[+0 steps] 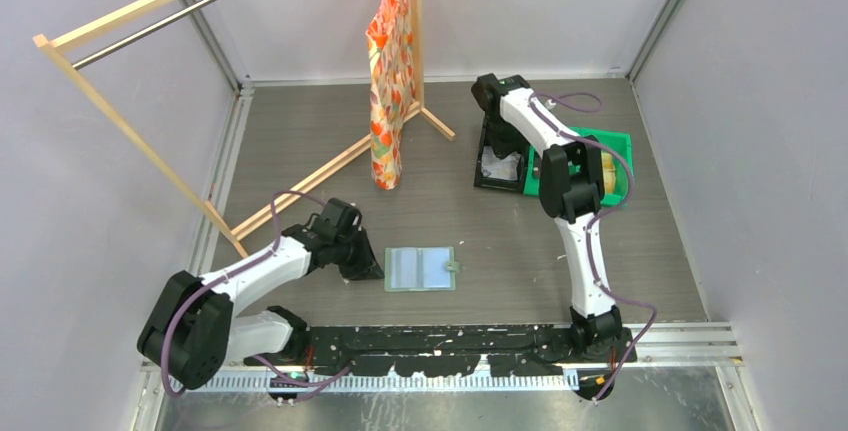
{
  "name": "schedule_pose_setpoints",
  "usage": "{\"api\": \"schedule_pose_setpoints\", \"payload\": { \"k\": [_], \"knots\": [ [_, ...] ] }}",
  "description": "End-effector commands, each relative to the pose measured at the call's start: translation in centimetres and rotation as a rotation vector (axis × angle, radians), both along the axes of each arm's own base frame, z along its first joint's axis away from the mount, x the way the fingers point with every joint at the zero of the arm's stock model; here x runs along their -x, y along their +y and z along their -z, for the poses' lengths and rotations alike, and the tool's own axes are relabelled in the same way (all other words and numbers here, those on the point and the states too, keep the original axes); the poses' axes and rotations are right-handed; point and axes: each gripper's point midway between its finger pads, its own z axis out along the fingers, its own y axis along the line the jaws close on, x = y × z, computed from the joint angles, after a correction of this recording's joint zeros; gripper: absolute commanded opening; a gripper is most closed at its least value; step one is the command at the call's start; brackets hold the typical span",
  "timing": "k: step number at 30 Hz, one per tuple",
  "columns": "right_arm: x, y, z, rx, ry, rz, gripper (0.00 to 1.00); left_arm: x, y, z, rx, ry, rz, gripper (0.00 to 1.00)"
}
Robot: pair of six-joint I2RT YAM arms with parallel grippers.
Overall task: Take the credit cards out of the card holder
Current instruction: Place the credit card in the storage box, then remove the credit card from the card holder.
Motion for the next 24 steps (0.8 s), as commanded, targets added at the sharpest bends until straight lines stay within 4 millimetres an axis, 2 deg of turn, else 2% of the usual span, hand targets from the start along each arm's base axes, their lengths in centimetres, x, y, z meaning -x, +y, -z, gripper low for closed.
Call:
{"api": "schedule_pose_setpoints", "payload": {
  "k": [1, 5, 6, 7, 8, 9, 13, 15, 18, 20, 24],
  "knots": [
    [-2.0, -0.3, -4.8, 0.002, -0.143, -0.044, 0.33, 0.0, 0.3, -0.1, -0.006, -0.014, -0.005, 0.13],
    [-2.4, 0.2, -6.8, -0.017, -0.198, -0.145, 0.33, -0.1, 0.2, -0.4, -0.003, -0.023, -0.004, 0.12],
    [-3.9, 1.4, -7.4, -0.047, -0.273, -0.230, 0.32, -0.2, 0.3, -0.4, -0.005, -0.026, -0.004, 0.13],
    [-4.9, 2.6, -9.4, -0.073, -0.356, -0.296, 0.31, -0.3, 0.3, -0.5, -0.008, -0.031, -0.003, 0.13],
    [-5.0, 3.2, -9.9, -0.074, -0.399, -0.353, 0.31, -0.4, 0.3, -0.7, -0.010, -0.036, -0.001, 0.13],
    [-5.5, 4.1, -12.2, -0.072, -0.482, -0.411, 0.32, -0.4, 0.3, -0.7, -0.013, -0.040, 0.002, 0.13],
    [-4.7, 7.6, -18.2, -0.025, -0.655, -0.682, 0.35, -0.8, 0.5, -1.3, -0.020, -0.067, -0.006, 0.14],
    [-3.2, 9.6, -20.3, 0.046, -0.656, -0.825, 0.35, -1.0, 0.6, -1.6, -0.022, -0.078, -0.009, 0.15],
    [0.2, 11.9, -21.3, 0.159, -0.619, -1.000, 0.37, -1.1, 0.6, -2.1, -0.025, -0.092, 0.000, 0.15],
    [3.1, 14.0, -21.0, 0.199, -0.609, -1.142, 0.39, -1.1, 0.9, -2.4, -0.032, -0.114, 0.001, 0.15],
    [9.2, 16.1, -18.2, 0.206, -0.592, -1.291, 0.42, -1.4, 1.6, -3.0, -0.056, -0.162, -0.009, 0.16]
  ]
}}
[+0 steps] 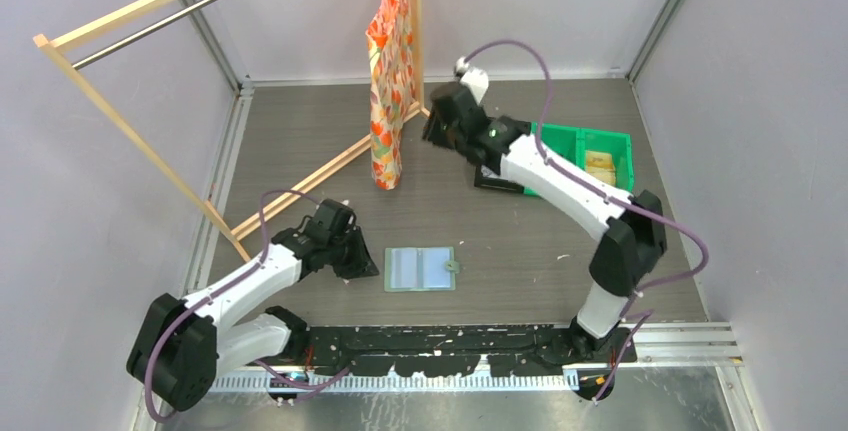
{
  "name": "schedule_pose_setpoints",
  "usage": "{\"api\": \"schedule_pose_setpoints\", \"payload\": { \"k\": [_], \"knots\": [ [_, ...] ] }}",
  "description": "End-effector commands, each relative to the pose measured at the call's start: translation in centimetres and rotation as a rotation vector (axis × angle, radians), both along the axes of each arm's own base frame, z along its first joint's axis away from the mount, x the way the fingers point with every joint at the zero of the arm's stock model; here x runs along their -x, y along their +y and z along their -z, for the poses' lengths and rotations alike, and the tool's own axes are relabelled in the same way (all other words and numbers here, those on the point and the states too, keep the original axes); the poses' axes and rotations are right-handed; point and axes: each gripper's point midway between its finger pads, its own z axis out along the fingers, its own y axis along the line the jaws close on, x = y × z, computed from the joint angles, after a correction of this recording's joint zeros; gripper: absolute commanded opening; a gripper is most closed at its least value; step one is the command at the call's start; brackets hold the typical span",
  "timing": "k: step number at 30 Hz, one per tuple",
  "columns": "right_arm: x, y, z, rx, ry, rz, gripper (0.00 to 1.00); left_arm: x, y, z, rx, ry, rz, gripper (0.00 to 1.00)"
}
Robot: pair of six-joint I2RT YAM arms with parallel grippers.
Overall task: Take the credit cards out of the card holder
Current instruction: Remove the credit card from the card holder.
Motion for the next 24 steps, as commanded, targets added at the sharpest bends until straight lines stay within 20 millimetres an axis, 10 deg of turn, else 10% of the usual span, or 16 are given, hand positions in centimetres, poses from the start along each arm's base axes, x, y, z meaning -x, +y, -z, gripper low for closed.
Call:
{"api": "schedule_pose_setpoints", "payload": {
  "k": [1, 11, 24],
  "knots": [
    [5.7, 0.6, 2.2, 0.131, -0.032, -0.174, 0.42, -1.2, 0.7, -1.9, -0.028, -0.097, -0.004, 0.17],
    [17.0, -3.8, 14.9, 0.233, 0.243, -0.260, 0.42, -1.0, 1.0, -2.5, -0.025, -0.132, 0.005, 0.18],
    [17.1, 1.6, 16.2, 0.038, 0.295, -0.335, 0.42, -1.0, 0.0, -1.3, -0.007, -0.077, 0.035, 0.20]
  ]
}}
